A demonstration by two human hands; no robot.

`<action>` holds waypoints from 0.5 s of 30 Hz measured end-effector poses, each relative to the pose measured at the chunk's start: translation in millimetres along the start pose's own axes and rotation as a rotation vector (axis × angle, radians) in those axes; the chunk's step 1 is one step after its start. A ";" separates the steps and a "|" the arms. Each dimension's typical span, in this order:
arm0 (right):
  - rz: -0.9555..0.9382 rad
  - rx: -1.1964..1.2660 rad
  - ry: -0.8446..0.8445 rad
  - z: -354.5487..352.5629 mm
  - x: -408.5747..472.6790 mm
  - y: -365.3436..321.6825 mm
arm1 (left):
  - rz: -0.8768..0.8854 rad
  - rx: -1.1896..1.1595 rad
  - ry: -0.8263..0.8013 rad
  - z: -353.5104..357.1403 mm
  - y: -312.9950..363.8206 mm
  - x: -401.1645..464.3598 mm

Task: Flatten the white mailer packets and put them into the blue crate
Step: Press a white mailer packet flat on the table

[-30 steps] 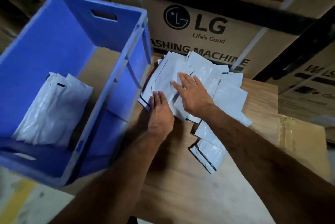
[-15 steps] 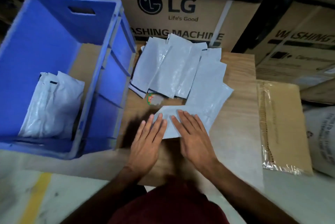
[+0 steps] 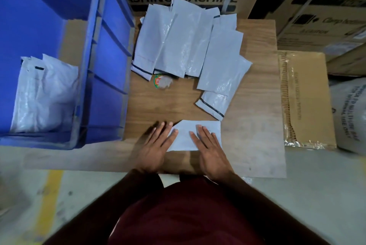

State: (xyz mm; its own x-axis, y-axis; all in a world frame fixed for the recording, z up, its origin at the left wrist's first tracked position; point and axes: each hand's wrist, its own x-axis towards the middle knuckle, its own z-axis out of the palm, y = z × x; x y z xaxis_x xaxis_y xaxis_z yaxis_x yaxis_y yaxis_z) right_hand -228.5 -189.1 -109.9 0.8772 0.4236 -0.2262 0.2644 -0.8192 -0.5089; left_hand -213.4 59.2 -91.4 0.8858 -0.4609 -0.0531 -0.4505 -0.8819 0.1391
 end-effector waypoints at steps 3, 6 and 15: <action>0.037 0.107 0.101 -12.7 1.3 -8.4 | -0.015 -0.045 0.105 -28.1 4.9 15.1; 0.069 0.138 0.157 -15.1 -1.4 -15.6 | 0.087 0.037 0.127 -28.9 5.4 17.6; 0.023 -0.120 -0.021 13.6 -7.6 -0.2 | 0.084 0.053 -0.121 36.0 -6.3 -21.4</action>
State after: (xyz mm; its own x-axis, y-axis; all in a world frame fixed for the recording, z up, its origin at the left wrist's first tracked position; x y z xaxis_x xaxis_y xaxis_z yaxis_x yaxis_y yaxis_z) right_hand -240.7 -186.9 -119.4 0.8753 0.4111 -0.2545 0.2915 -0.8686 -0.4007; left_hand -233.5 71.0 -126.8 0.8263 -0.5391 -0.1631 -0.5307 -0.8422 0.0954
